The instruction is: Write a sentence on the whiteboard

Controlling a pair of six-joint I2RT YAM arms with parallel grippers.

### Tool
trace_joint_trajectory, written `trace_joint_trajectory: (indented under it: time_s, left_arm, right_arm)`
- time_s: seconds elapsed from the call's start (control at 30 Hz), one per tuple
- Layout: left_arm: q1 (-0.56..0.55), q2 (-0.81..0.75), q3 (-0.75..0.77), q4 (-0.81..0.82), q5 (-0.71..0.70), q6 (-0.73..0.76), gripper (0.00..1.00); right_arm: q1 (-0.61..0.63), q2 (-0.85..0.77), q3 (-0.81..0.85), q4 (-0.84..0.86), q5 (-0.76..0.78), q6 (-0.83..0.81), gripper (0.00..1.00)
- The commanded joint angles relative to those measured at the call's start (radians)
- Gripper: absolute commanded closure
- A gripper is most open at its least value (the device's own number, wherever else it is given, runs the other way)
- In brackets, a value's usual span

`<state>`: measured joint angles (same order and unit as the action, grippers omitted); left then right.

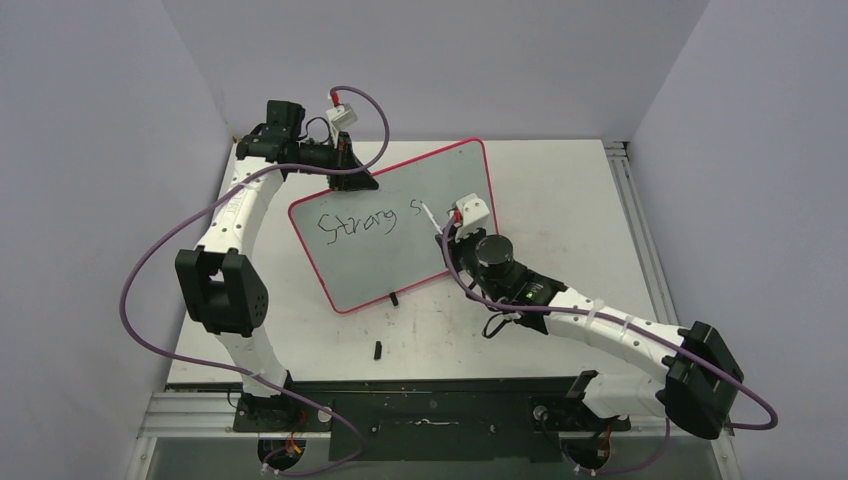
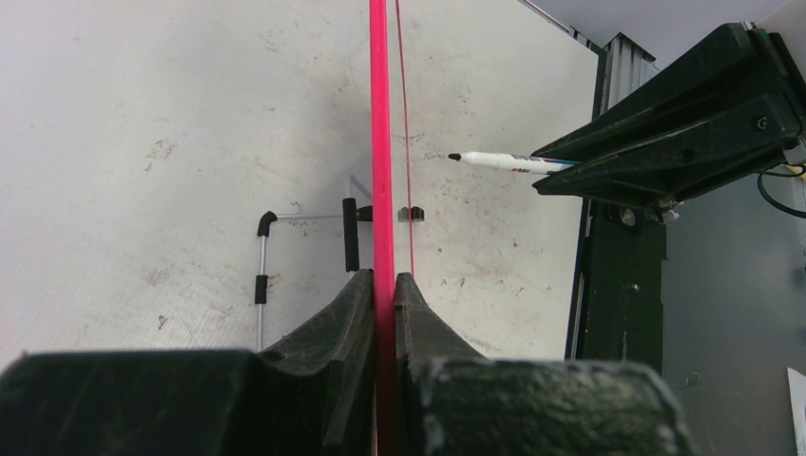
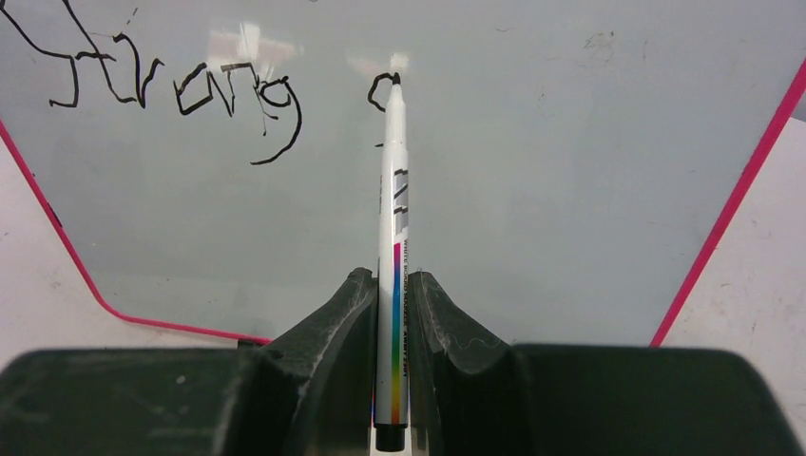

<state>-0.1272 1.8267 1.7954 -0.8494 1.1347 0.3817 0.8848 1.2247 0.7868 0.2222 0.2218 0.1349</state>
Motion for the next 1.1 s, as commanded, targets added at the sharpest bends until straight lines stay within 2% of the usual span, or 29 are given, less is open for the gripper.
trace_joint_trajectory:
  time_s: [0.0, 1.07]
  left_arm:
    - [-0.025, 0.014, -0.057, -0.146, 0.031, 0.033, 1.00]
    - [-0.021, 0.009, -0.057, -0.145, 0.037, 0.033, 1.00]
  right_arm:
    - [-0.003, 0.022, 0.060, 0.017, 0.038, -0.028, 0.95]
    - [-0.049, 0.092, 0.057, -0.001, -0.011, -0.009, 0.95]
